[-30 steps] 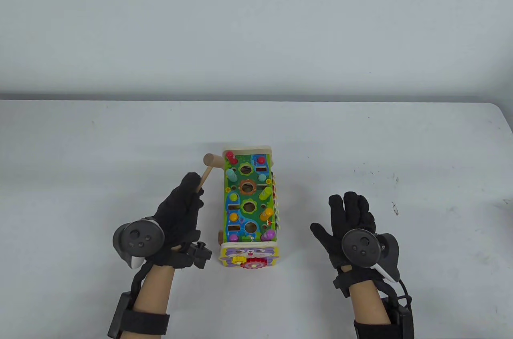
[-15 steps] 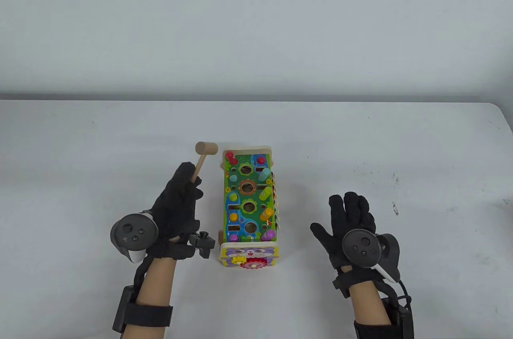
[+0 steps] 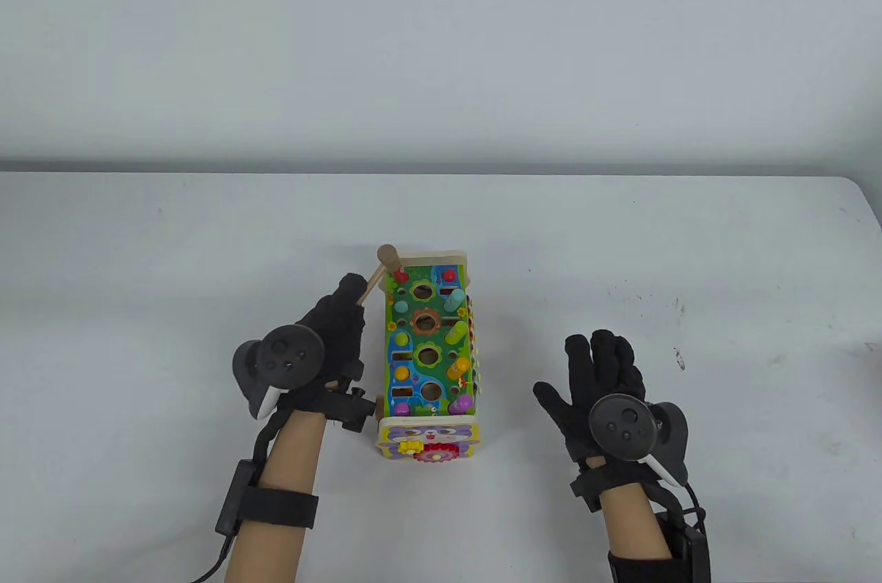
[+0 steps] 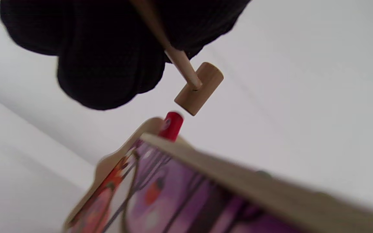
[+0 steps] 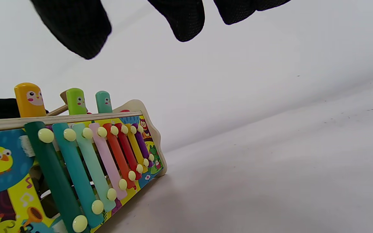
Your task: Whack-a-mole
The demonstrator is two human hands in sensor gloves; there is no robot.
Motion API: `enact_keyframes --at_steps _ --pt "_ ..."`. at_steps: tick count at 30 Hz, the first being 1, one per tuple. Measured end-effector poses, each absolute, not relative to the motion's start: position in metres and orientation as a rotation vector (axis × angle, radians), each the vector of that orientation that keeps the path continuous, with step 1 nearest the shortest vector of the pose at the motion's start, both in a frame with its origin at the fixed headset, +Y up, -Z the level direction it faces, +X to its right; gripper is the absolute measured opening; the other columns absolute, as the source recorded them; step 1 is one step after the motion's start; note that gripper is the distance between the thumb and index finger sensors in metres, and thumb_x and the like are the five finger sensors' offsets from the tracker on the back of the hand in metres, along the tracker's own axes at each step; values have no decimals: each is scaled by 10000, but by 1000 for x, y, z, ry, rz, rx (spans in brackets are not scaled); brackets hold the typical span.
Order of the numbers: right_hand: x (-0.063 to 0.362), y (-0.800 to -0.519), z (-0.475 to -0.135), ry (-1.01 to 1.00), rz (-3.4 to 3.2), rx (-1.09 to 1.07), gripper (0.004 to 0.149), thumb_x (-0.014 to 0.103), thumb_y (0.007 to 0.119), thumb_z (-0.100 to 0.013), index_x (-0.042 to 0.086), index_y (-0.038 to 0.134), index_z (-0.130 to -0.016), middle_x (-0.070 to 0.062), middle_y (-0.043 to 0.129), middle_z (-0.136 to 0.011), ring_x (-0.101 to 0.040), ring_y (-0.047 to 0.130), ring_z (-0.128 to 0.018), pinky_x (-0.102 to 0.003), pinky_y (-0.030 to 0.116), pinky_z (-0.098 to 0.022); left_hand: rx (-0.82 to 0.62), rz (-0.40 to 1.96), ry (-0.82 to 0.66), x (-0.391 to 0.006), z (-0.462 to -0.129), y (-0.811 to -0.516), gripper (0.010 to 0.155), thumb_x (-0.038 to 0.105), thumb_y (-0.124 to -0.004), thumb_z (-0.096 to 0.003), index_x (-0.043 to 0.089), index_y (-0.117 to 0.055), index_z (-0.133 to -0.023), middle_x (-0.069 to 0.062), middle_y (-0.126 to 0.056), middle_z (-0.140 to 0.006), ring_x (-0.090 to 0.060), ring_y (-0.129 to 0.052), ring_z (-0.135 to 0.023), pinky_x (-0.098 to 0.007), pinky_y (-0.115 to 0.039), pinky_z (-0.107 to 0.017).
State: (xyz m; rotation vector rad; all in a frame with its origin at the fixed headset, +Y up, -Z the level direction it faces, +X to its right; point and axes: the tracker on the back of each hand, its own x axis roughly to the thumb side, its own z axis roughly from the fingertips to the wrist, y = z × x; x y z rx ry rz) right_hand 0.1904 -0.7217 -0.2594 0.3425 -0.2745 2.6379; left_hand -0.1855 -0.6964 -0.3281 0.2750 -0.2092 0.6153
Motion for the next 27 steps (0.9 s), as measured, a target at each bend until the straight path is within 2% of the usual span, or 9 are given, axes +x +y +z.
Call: enact_keyframes --at_steps 2,3,8,15,22,27 --pt "190 -722 -260 -264 2637 339 771 514 638 -597 -42 458 -1100 -389 304 -1100 -669 303 -965 -772 352 -574 237 539 -204 -182 -330 -696 515 195 -674 -543 91 -658 -1048 -262 -883 -773 -381 -986 -463 -653 -705 -545" --pt "191 -722 -259 -262 2636 339 771 514 637 -598 -43 457 -1100 -390 302 -1100 -679 309 -959 -771 352 -574 264 541 -215 -182 -329 -695 518 201 -671 -546 96 -651 -1052 -256 -879 -779 -374 -985 -472 -647 -705 -553" --pt "191 -721 -259 -274 2630 339 769 513 637 -599 -42 457 -1100 -389 301 -1100 -671 304 -964 -771 351 -575 429 789 -218 -194 -314 -685 532 200 -672 -546 75 -619 -1060 -255 -864 -796 -386 -975 -497 -655 -688 -566" --pt "190 -721 -258 -283 2630 353 770 512 638 -597 -41 455 -1100 -388 300 -1100 -674 304 -962 -771 350 -575 534 875 -243 -215 -278 -673 518 187 -694 -534 49 -660 -1032 -269 -871 -790 -399 -981 -497 -664 -687 -557" --pt "189 -721 -257 -277 2631 354 770 512 639 -597 -41 455 -1100 -389 298 -1099 -673 301 -962 -772 349 -575 521 886 -222 -234 -246 -685 513 177 -709 -527 32 -675 -1018 -282 -872 -787 -412 -980 -496 -672 -683 -554" --pt "188 -721 -257 -267 2635 356 771 511 639 -597 -42 453 -1100 -387 296 -1100 -672 299 -964 -772 347 -575 499 833 -194 -242 -232 -704 512 172 -718 -522 22 -684 -1010 -289 -874 -782 -418 -980 -494 -677 -681 -552"
